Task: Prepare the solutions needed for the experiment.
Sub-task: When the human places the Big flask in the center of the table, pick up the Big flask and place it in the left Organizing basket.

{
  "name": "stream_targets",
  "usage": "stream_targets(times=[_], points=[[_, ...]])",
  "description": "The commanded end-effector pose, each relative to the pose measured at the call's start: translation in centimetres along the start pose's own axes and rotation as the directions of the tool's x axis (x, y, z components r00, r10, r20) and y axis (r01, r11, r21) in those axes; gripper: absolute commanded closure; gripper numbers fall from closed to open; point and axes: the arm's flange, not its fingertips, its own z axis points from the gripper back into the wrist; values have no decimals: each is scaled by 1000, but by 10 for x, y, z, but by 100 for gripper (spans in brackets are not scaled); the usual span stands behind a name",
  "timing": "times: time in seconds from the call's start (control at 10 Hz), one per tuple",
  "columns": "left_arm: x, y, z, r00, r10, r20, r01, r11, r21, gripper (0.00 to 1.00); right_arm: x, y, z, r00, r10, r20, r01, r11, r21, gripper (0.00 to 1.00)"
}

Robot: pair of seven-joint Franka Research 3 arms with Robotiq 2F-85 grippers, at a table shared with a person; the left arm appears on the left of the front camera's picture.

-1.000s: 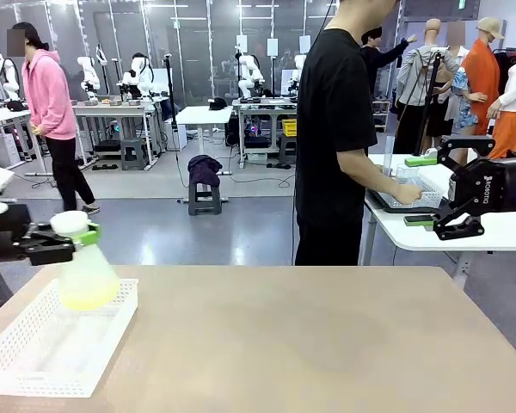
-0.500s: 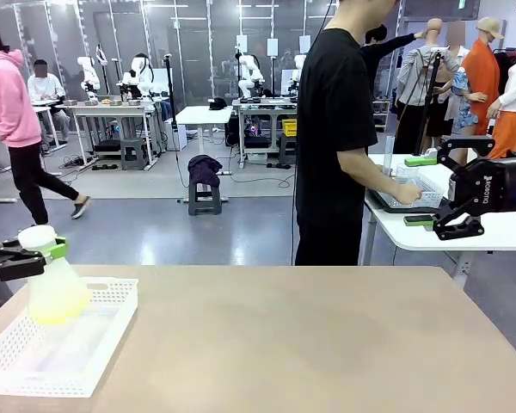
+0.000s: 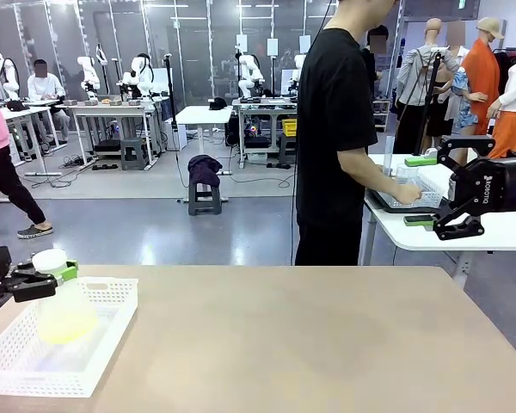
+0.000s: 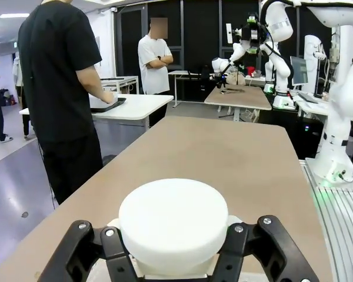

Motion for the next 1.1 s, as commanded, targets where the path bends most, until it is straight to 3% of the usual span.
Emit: stream_targets(times=[0.0, 0.2, 0.9, 1.0], points=[[-12, 7, -4, 999, -39, -5, 39, 999, -28, 100, 0, 1, 0, 1000, 2, 0, -2, 1000, 7, 0], [-33, 10, -3, 1000, -12, 24, 14, 999, -47, 100, 0, 1, 0, 1000, 2, 0, -2, 1000, 7, 0], [-60, 9, -12, 996, -38, -80, 37, 999, -20, 100, 0, 1, 0, 1000, 2, 0, -2, 1000, 7, 0], [-61, 8, -11, 997, -28, -67, 25, 999, -40, 55, 0, 1, 0, 1000, 2, 0, -2, 1000, 7, 0]])
